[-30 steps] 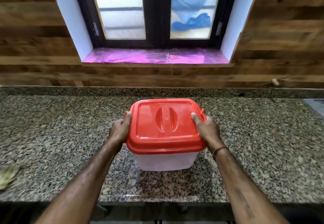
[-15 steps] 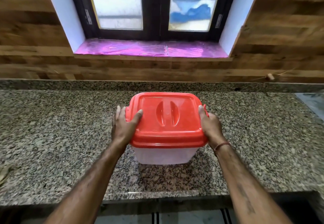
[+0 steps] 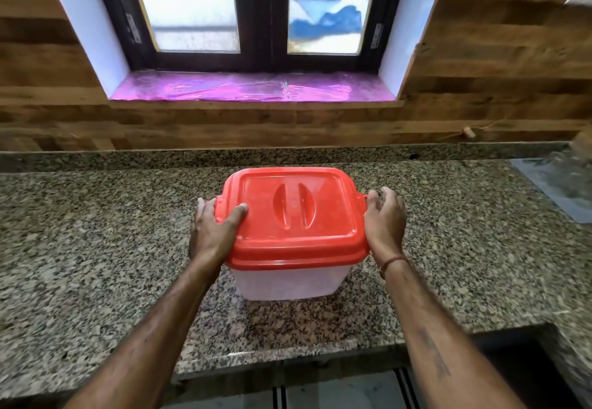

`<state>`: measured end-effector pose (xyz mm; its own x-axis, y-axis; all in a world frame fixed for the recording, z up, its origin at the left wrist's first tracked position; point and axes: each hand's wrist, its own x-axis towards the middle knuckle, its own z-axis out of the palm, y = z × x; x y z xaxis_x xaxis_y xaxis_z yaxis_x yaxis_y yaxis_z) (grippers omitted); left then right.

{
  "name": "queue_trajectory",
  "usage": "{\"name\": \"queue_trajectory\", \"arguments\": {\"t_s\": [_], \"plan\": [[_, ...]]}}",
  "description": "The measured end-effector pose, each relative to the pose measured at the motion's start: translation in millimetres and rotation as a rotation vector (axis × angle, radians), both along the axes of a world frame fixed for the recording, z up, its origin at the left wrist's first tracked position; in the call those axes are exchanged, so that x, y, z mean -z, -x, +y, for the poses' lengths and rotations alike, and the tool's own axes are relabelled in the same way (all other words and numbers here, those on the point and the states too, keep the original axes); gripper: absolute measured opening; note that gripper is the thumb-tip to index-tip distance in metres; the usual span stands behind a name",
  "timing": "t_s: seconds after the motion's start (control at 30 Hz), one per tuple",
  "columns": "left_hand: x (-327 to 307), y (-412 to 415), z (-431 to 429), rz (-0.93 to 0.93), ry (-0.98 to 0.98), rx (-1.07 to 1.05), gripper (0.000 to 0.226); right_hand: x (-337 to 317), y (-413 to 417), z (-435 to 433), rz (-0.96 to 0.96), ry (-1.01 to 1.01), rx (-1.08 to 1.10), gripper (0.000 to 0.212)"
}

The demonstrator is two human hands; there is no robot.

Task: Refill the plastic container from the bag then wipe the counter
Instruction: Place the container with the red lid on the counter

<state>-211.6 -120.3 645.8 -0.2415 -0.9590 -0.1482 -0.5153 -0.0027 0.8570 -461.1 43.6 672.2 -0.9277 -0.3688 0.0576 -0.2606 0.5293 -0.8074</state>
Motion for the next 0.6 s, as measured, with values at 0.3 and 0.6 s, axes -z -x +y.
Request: {"name": "queue_trajectory", "arguments": {"t_s": [0.3, 0.6], "plan": [[-5.5, -6.9, -0.4, 0.136, -0.097, 0.041, 0.115, 18.7, -1.4, 16.9, -0.381, 0.062, -0.246, 0.084], [-16.1, -4.8, 8.8, 0.15, -0.148, -0.03, 0.117, 2.7, -29.3, 18.2, -0.199, 0.104, -0.279, 0.061]]}}
